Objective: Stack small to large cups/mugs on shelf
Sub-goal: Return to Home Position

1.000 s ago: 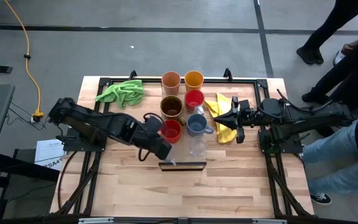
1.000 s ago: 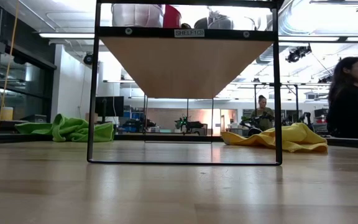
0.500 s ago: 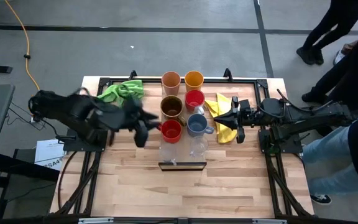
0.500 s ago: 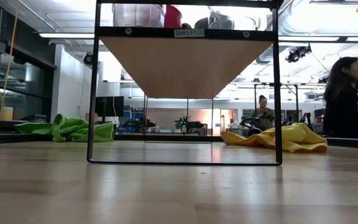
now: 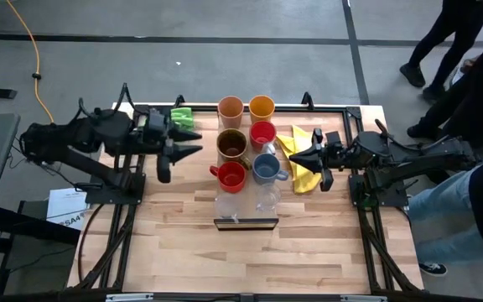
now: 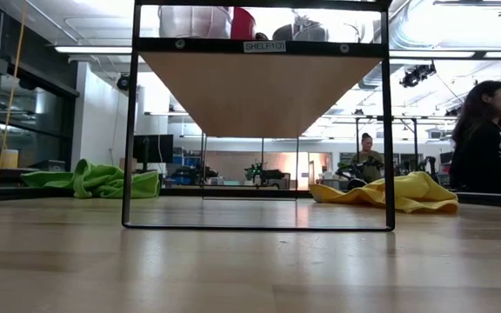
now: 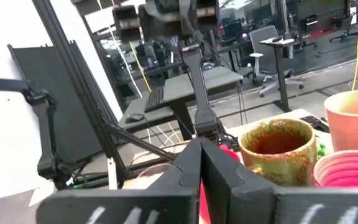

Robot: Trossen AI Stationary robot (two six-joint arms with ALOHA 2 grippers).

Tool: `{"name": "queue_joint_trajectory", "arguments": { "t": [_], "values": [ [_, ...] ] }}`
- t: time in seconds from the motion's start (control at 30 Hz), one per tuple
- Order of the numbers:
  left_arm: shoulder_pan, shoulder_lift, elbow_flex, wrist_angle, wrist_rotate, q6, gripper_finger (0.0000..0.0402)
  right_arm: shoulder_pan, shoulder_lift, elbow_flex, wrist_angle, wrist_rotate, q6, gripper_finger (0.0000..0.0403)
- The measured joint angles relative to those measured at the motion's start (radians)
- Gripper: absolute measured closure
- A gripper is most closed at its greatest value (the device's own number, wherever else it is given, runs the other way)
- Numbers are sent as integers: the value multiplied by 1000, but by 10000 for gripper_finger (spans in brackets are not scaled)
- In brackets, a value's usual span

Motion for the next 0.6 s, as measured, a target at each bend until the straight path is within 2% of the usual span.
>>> {"name": "queue_joint_trajectory", "arguments": {
  "t": [0.17, 0.27, 0.43, 0.6],
  "values": [
    [95, -154, -258, 343, 235, 27, 268, 0, 0, 0, 10, 59, -24, 402],
    [158, -225, -352, 426, 319, 23, 268, 0, 0, 0, 32, 115, -35, 402],
    [210, -295, -405, 439, 367, 20, 268, 0, -3, 0, 46, 139, -35, 402],
    [210, -316, -407, 381, 320, 28, 268, 0, -4, 0, 48, 140, -45, 402]
  ]
}}
